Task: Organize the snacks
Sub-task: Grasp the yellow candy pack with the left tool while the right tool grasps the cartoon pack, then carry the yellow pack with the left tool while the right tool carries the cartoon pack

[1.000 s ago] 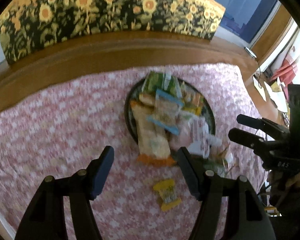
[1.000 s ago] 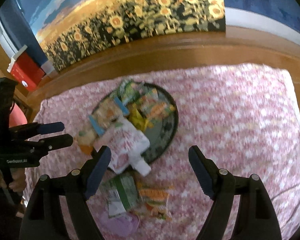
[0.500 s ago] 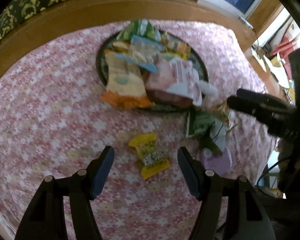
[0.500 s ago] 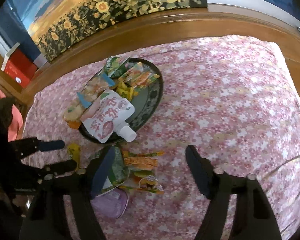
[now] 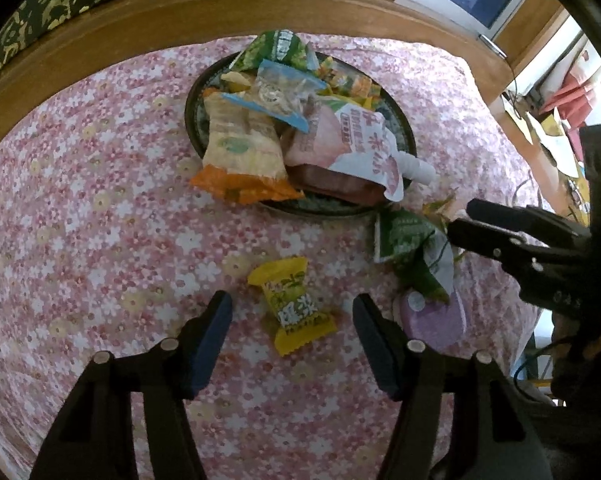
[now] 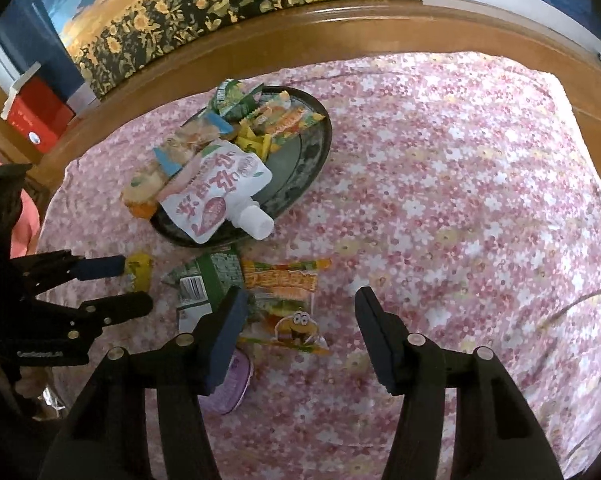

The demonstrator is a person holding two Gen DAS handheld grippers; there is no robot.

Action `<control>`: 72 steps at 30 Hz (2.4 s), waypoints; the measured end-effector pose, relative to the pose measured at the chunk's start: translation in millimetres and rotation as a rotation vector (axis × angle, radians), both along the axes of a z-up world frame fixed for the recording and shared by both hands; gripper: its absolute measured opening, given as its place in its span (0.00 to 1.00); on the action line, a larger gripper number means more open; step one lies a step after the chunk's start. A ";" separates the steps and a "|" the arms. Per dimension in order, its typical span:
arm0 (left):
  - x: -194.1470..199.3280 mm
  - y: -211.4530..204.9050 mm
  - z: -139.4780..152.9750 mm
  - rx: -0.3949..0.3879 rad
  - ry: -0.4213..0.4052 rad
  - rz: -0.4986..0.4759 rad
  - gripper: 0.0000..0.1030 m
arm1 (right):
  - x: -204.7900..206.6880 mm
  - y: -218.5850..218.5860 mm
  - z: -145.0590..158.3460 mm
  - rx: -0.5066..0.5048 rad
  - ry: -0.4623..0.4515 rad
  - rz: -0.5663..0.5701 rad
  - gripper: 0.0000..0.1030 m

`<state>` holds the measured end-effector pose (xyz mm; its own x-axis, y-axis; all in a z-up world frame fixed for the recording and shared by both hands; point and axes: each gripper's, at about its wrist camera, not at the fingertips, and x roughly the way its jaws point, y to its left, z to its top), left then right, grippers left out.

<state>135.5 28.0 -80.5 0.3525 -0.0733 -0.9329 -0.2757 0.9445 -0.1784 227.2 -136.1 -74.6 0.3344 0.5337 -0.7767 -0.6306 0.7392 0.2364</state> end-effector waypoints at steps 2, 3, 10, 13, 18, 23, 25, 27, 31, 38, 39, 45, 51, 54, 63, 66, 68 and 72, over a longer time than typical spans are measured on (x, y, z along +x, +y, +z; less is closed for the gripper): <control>-2.4 1.1 -0.2 0.001 0.001 0.005 0.53 | 2.7 -0.2 -1.6 0.006 0.005 -0.003 0.57; -4.8 2.7 -0.5 0.000 0.004 0.007 0.49 | 3.4 0.4 -2.2 0.004 0.006 -0.008 0.57; -10.5 3.8 2.3 -0.082 -0.016 -0.029 0.28 | 4.4 7.6 -4.7 0.013 0.010 0.010 0.32; -9.6 2.0 1.3 -0.089 -0.017 -0.046 0.26 | 5.5 6.5 -4.8 0.024 0.018 0.005 0.31; -8.2 2.2 2.1 -0.095 -0.015 -0.046 0.23 | 3.8 6.1 -4.4 0.029 0.019 -0.003 0.31; -8.0 4.5 6.1 -0.089 -0.025 -0.049 0.23 | 0.3 5.5 1.1 0.036 -0.001 0.007 0.30; -10.1 7.5 10.6 -0.090 -0.041 -0.043 0.23 | -1.8 3.8 4.1 0.045 -0.004 0.007 0.30; -12.5 10.9 17.0 -0.101 -0.068 -0.039 0.23 | -4.1 2.2 8.4 0.060 -0.013 0.013 0.29; -13.2 15.8 25.5 -0.100 -0.087 -0.035 0.23 | -14.2 -4.1 23.8 0.112 -0.074 0.034 0.29; -12.2 24.3 40.4 -0.088 -0.117 -0.011 0.23 | -25.6 -7.6 47.1 0.141 -0.147 0.062 0.28; -11.8 25.4 43.4 -0.091 -0.127 -0.008 0.23 | -26.2 -7.7 48.9 0.141 -0.154 0.060 0.28; -9.3 30.1 55.1 -0.081 -0.155 0.000 0.23 | -29.8 -3.7 58.9 0.132 -0.179 0.085 0.28; -2.4 29.6 59.2 -0.082 -0.175 0.000 0.23 | -30.0 -3.1 66.1 0.150 -0.200 0.085 0.27; 1.5 30.8 60.2 -0.073 -0.175 -0.004 0.23 | -28.5 -4.0 67.5 0.156 -0.200 0.082 0.27; 12.8 34.8 67.0 -0.055 -0.193 -0.017 0.24 | -26.5 -3.0 71.5 0.178 -0.213 0.078 0.27; 17.4 36.7 65.3 -0.058 -0.192 -0.015 0.24 | -23.1 0.0 71.7 0.173 -0.216 0.078 0.16; 20.6 37.8 63.0 -0.063 -0.190 -0.012 0.24 | -19.7 2.6 70.1 0.164 -0.211 0.078 0.15; 23.7 38.2 61.2 -0.064 -0.187 -0.012 0.24 | -14.1 2.5 61.5 0.131 -0.206 0.062 0.17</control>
<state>159.2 66.2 -19.3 0.5180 -0.1358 -0.8445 -0.2212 0.9325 -0.2856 213.1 -133.7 -13.1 0.4422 0.6499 -0.6182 -0.7185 0.6692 0.1896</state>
